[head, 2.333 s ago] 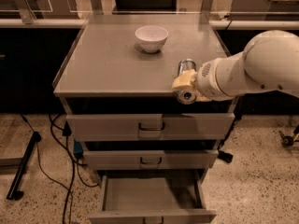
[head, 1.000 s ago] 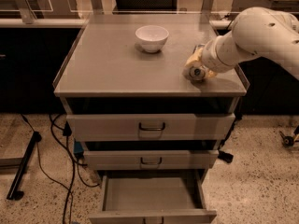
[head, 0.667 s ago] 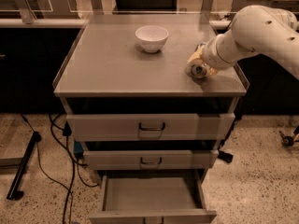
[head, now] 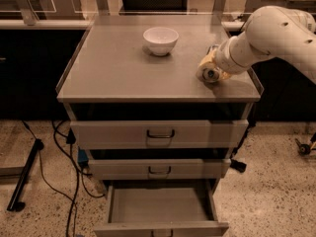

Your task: Pick redbull can from bottom drawer and place on counter

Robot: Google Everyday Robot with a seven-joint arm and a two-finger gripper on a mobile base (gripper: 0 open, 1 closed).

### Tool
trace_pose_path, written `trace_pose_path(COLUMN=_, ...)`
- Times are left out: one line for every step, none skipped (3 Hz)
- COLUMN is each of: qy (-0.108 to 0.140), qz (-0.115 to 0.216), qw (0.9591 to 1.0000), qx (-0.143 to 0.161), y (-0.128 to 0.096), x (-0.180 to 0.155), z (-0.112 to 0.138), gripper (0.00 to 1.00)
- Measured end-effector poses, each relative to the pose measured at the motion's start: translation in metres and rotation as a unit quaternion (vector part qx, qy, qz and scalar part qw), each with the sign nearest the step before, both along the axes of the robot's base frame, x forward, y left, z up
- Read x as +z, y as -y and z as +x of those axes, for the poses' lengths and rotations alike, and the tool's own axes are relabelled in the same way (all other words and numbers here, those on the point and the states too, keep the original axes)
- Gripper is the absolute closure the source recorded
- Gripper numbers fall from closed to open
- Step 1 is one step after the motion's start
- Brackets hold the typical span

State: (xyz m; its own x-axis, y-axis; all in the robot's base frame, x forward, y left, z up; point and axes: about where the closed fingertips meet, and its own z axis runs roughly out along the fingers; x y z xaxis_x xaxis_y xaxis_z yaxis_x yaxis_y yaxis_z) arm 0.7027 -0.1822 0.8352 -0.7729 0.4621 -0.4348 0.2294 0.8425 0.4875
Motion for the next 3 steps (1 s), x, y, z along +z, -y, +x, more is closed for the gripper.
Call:
trace_pose_path(qy=-0.01, qz=-0.024, qw=0.9996, qx=0.009, y=-0.013, x=-0.006, z=-0.003, gripper=0.2)
trace_pose_path(qy=-0.01, qz=-0.024, qw=0.9996, qx=0.009, y=-0.014, x=0.009, z=-0.002, gripper=0.0)
trace_pose_path(qy=-0.01, qz=-0.024, qw=0.9996, qx=0.009, y=-0.014, x=0.009, z=-0.002, gripper=0.0)
